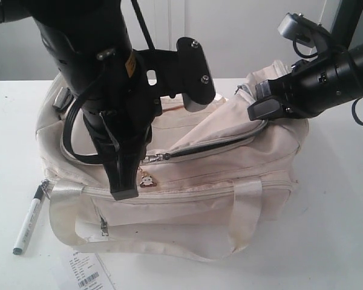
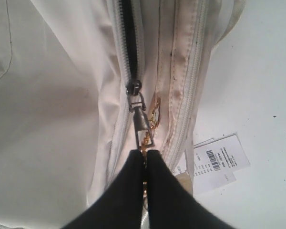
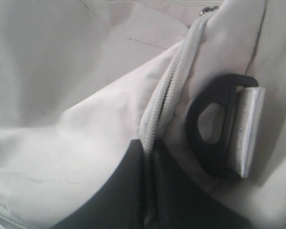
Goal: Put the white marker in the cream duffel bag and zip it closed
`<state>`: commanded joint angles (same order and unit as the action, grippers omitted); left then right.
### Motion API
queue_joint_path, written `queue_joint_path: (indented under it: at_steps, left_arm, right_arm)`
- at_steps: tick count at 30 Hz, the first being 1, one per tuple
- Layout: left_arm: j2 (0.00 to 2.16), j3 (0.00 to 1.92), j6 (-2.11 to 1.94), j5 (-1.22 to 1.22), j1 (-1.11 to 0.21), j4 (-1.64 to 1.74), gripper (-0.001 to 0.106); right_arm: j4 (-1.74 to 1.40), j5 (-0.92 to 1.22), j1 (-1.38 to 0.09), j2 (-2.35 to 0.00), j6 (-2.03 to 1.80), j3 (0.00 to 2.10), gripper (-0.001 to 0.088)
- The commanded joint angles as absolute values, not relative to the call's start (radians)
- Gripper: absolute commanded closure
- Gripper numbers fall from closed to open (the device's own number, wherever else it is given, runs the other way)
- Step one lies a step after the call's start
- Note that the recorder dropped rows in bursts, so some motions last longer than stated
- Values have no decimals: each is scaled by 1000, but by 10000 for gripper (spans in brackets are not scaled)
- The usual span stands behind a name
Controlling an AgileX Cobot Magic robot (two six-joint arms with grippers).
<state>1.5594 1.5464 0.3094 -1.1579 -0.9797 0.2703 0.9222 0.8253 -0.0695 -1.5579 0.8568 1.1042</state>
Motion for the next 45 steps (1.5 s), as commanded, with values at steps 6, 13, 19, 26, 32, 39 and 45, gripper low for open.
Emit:
queue_joint_path:
  at_steps: [6, 13, 19, 26, 32, 39, 45]
  left_arm:
    - [1559, 1546, 284, -1091, -980, 250, 1053]
    - [1559, 1546, 274, -1084, -980, 248, 1053]
    - [1559, 1546, 264, -1076, -980, 248, 1053]
    - [1559, 1546, 264, -1062, -980, 258, 1053]
    - [1559, 1546, 264, -1062, -980, 263, 1053]
    - [1559, 1546, 231, -1062, -980, 263, 1053]
    - [1559, 1546, 231, -1062, -980, 263, 1053]
  right_arm:
    - [974, 821, -69, -1558, 888, 1104, 669]
    - [938, 834, -69, -1510, 888, 1113, 358]
    - [858, 930, -69, -1389, 917, 1139, 363]
    - [864, 1210, -79, -1296, 1499, 1086, 427]
    - [947, 1221, -140, -1298, 2101, 954, 390]
    - [1106, 1050, -211, -1348, 2145, 914, 384]
    - [1098, 1011, -272, -1390, 2145, 914, 384]
